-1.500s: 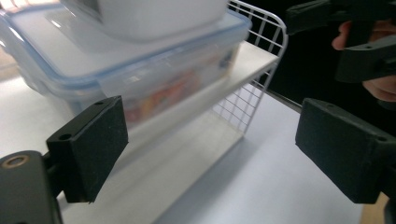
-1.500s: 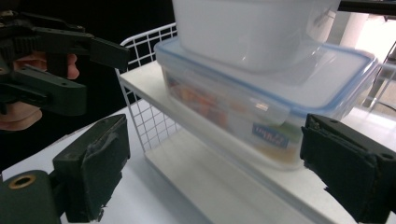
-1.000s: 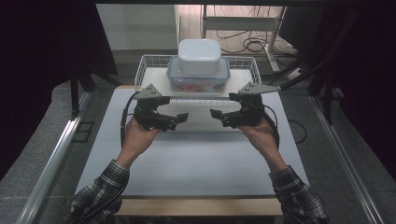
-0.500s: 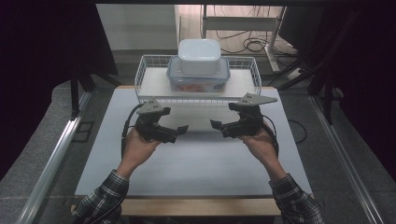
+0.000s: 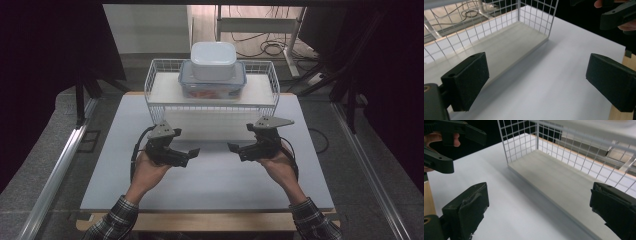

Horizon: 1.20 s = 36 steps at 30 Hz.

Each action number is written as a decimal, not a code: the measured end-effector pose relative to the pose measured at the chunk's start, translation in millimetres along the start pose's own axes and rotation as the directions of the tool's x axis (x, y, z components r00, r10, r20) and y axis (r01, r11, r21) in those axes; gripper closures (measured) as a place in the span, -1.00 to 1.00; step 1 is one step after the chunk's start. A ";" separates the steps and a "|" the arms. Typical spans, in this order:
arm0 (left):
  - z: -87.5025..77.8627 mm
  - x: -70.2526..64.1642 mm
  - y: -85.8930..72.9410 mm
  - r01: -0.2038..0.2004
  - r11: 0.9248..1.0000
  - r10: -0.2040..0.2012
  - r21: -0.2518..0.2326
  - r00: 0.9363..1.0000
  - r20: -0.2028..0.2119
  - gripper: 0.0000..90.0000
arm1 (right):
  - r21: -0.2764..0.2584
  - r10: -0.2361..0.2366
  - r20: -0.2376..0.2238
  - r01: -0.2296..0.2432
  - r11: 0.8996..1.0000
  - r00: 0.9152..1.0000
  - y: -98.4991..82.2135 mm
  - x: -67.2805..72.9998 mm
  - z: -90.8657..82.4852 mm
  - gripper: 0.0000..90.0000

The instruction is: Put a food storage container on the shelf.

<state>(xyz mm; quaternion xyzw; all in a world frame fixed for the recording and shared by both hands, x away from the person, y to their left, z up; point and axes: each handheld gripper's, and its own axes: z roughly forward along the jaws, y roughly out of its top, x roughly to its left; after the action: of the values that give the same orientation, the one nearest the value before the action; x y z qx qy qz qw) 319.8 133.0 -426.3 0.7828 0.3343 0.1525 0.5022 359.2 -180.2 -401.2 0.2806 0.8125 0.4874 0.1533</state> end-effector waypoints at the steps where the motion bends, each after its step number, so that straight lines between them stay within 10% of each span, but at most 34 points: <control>1: 0.5 -0.3 -2.3 0.003 1.000 -0.003 0.002 1.000 -0.002 -0.90 | 0.000 0.003 -0.002 -0.003 1.000 1.000 -2.5 -0.5 0.3 -0.95; 36: -5.7 -10.6 -81.7 0.054 0.994 -0.050 0.092 0.998 -0.040 -0.92 | 0.070 0.053 0.047 -0.057 0.996 0.997 -84.1 0.4 -18.1 -1.00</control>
<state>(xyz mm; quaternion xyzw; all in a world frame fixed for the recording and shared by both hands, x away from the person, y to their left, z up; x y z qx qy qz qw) 278.5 152.0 -495.3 0.7933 0.3707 0.1386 0.4626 323.7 -223.6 -466.3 0.3192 0.8176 0.4558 0.1482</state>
